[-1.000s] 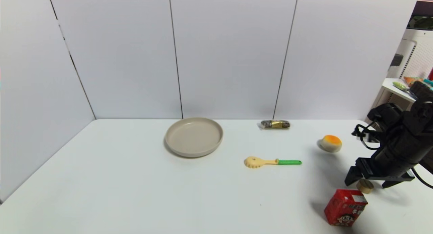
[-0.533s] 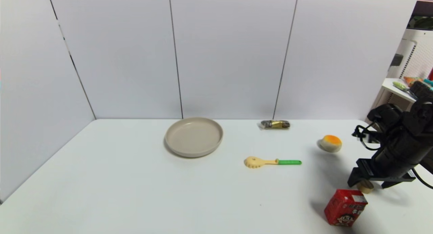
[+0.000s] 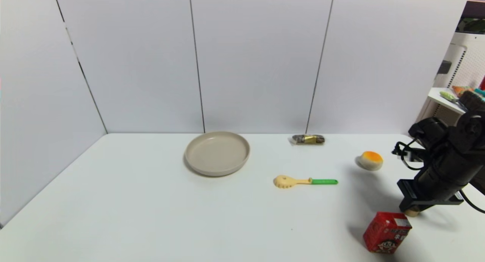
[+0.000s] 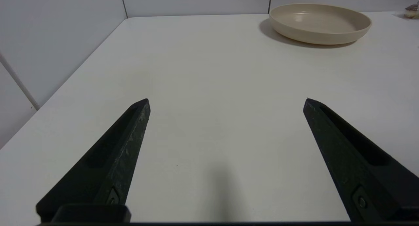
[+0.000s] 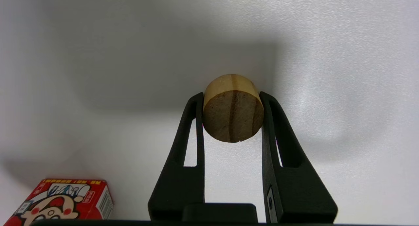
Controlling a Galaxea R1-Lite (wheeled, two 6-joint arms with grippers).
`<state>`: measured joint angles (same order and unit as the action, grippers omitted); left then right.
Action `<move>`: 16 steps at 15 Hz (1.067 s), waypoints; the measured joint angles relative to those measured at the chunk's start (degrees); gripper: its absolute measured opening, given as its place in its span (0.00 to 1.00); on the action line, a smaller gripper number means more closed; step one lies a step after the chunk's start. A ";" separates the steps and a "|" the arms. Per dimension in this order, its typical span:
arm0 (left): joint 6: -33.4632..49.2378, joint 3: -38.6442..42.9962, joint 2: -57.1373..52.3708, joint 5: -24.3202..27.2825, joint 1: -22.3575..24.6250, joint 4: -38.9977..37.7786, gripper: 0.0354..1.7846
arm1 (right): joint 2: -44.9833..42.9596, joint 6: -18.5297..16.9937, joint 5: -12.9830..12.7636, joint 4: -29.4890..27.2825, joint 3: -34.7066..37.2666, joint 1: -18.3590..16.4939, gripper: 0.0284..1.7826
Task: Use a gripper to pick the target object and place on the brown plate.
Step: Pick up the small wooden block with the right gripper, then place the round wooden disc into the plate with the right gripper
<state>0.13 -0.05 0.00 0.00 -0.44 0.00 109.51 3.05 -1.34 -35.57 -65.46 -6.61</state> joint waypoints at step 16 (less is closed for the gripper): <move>0.02 -0.02 0.00 0.00 0.00 0.00 0.94 | 2.36 -0.93 -0.20 3.08 -34.56 29.26 0.25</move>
<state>0.16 -0.07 0.00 0.00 -0.44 0.00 111.87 2.12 -1.54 -32.49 -100.02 22.65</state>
